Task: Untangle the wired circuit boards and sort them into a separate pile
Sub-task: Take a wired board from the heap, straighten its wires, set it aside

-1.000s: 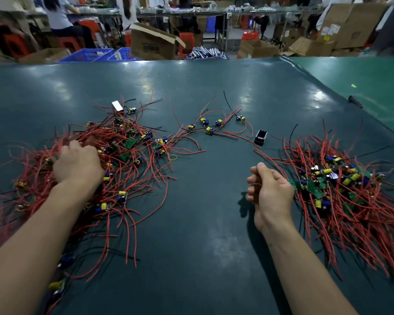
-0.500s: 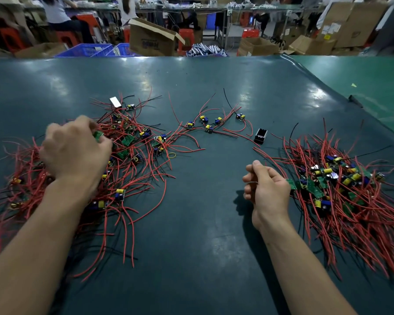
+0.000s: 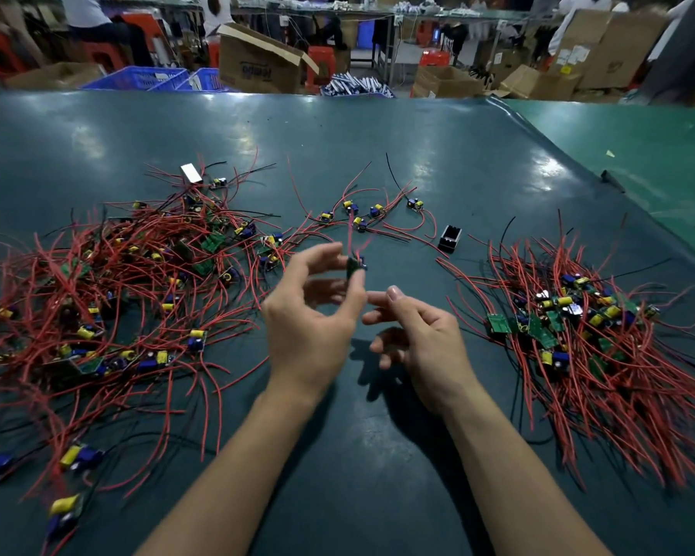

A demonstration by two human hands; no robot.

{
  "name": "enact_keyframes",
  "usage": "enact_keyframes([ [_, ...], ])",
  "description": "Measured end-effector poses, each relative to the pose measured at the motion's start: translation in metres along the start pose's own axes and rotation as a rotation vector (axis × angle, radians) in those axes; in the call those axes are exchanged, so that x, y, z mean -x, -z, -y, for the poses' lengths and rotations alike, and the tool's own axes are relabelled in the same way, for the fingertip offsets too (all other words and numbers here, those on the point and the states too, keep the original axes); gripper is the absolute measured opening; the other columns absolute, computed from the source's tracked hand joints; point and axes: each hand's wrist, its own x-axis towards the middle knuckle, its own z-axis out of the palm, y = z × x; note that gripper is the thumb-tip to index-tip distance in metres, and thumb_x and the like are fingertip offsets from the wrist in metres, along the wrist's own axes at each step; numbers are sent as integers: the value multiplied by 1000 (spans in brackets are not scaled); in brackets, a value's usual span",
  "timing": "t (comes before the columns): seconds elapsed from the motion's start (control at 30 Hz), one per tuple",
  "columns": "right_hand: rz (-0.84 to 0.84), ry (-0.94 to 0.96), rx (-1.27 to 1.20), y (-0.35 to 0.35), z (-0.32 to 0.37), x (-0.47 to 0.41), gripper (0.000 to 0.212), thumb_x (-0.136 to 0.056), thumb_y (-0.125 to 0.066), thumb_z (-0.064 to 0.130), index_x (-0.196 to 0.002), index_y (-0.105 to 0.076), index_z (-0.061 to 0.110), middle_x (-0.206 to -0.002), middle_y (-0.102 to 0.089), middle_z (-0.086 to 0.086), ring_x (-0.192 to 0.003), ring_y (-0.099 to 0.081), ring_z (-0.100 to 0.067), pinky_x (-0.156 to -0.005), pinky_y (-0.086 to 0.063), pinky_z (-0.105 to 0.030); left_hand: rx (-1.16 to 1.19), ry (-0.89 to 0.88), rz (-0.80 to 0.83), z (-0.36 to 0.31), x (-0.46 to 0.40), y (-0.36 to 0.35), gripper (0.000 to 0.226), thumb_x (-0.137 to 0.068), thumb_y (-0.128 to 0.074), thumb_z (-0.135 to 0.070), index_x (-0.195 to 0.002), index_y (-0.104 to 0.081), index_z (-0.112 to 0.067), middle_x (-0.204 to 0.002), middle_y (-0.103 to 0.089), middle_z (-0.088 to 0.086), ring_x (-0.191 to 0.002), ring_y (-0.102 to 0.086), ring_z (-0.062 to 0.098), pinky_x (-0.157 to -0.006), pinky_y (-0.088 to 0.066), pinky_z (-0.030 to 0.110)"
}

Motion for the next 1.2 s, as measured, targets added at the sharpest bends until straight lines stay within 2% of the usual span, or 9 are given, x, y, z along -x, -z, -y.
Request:
enact_keyframes([
  [0.1, 18, -45, -40, 0, 0, -1, 29, -98, -54, 26, -85, -78, 13, -80, -68, -3, -48, -55, -13, -37, -42, -20, 305, 239, 58, 16, 12, -6, 36, -85, -66, 9, -115, -60, -10, -94, -66, -3, -72, -70, 5, -66, -54, 15],
  [0.27, -28, -32, -23, 0, -2, 0, 13, -93, -63, 14, -86, -73, 14, -73, -69, -2, -48, -52, -8, -38, -39, -19, 578, 582, 205, 26, 11, -3, 22, -82, -66, 6, -93, -72, -12, -87, -74, 5, -80, -70, 19, -73, -58, 29],
  [0.33, -64, 0, -6, 1, -3, 1, 10, -92, -64, 11, -91, -73, 14, -74, -69, 1, -49, -51, -7, -38, -38, -19, 558, 597, 258, 27, 10, 0, 19, -76, -67, -4, -88, -76, -17, -89, -74, 4, -86, -67, 20, -79, -56, 31],
  [0.47, -87, 51, 68, 0, -4, 2, 7, -91, -66, 13, -89, -72, 16, -75, -67, 2, -54, -53, -10, -38, -38, -21, 508, 576, 315, 26, 12, 0, 14, -76, -68, -16, -87, -77, -19, -90, -73, 2, -86, -66, 15, -74, -53, 25],
  [0.7, -134, 37, 31, -1, -4, 2, 6, -90, -68, 16, -89, -71, 11, -73, -65, 1, -54, -52, -10, -38, -39, -21, 467, 595, 377, 24, 11, 7, 16, -74, -69, -16, -86, -78, -22, -89, -75, 2, -86, -66, 14, -74, -50, 21],
  [0.8, -211, 37, -38, 1, -1, 0, 8, -86, -72, 16, -79, -67, 16, -66, -63, 4, -49, -52, -9, -37, -38, -20, 526, 647, 288, 22, 11, 7, 16, -79, -71, -9, -90, -76, -19, -88, -74, 3, -82, -69, 12, -68, -51, 20],
  [0.93, -206, 35, -82, 2, 0, 0, 11, -86, -73, 16, -77, -66, 15, -63, -64, 2, -46, -55, -8, -37, -38, -18, 643, 749, 87, 21, 8, 4, 15, -89, -60, 2, -94, -65, -11, -84, -74, 6, -69, -70, 14, -63, -55, 21],
  [1.07, -215, 34, -71, 2, -1, -1, 17, -85, -73, 21, -73, -63, 17, -60, -62, 2, -44, -53, -9, -37, -38, -18, 648, 746, 98, 21, 11, 3, 13, -86, -61, 3, -90, -62, -9, -82, -74, 9, -69, -71, 18, -64, -57, 23],
  [1.2, -218, 49, -77, 3, -2, -1, 18, -86, -73, 20, -72, -62, 17, -60, -62, 0, -44, -53, -11, -37, -38, -18, 640, 707, 122, 19, 11, 4, 20, -68, -74, -12, -84, -63, -11, -84, -74, 10, -71, -71, 19, -66, -57, 25],
])
